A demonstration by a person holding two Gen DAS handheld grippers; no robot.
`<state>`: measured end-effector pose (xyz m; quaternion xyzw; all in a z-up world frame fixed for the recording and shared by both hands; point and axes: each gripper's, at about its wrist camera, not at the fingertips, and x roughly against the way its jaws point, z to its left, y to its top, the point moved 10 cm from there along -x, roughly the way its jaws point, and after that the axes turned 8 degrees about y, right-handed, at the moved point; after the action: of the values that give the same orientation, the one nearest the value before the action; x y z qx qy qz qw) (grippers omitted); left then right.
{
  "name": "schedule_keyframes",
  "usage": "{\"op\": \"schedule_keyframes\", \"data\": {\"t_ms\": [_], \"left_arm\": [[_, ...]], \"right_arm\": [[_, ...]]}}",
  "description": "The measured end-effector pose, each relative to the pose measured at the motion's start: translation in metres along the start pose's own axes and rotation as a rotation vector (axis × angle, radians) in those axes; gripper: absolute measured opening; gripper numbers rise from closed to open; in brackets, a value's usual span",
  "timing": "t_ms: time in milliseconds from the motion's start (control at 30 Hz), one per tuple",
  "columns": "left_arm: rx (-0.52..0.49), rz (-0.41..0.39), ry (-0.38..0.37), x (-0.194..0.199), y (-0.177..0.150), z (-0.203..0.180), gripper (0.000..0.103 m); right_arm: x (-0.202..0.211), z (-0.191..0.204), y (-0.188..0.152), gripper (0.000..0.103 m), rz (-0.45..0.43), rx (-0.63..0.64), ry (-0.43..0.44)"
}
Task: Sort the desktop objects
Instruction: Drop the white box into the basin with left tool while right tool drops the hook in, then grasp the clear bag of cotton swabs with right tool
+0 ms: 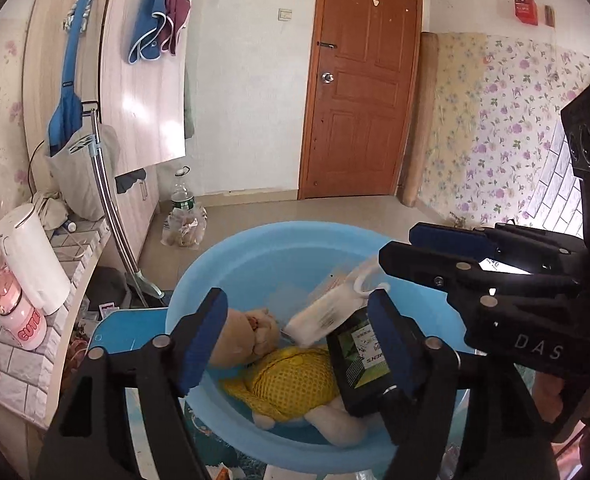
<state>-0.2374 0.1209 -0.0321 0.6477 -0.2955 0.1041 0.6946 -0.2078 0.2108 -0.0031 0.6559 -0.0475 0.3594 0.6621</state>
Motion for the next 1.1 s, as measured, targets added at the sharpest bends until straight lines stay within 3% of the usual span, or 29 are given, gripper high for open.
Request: {"op": "schedule_keyframes", "data": {"t_ms": [200,400,533,600,667,867,1100], "left_arm": [[0.022,-0.003,-0.001,0.020,-0.008,0.008,0.087],[0.024,-0.030,0.022,0.050,-0.024,0.016,0.102],[0.022,0.000,0.056,0.054,-0.039,0.027,0.102],[0.031,0.004,0.067,0.058,-0.045,0.033,0.103],[0.035,0.012,0.088,0.061,-0.053,0.041,0.103],[0.027,0.088,0.136,0.065,-0.097,0.064,0.103],[0.046,0.155,0.169,0.073,-0.142,0.092,0.103]], "right_arm": [[0.012,-0.005,-0.014,0.035,-0.001,-0.032,-0.017],[0.033,-0.021,-0.054,0.036,0.035,-0.075,-0.070],[0.044,-0.028,-0.084,0.040,0.073,-0.094,-0.100],[0.051,-0.029,-0.094,0.052,0.073,-0.089,-0.112],[0.059,-0.036,-0.100,0.071,0.072,-0.083,-0.149],[0.067,-0.061,-0.114,0.079,0.075,-0.157,-0.154],[0.033,-0.079,-0.128,0.080,0.173,-0.151,-0.164]]}}
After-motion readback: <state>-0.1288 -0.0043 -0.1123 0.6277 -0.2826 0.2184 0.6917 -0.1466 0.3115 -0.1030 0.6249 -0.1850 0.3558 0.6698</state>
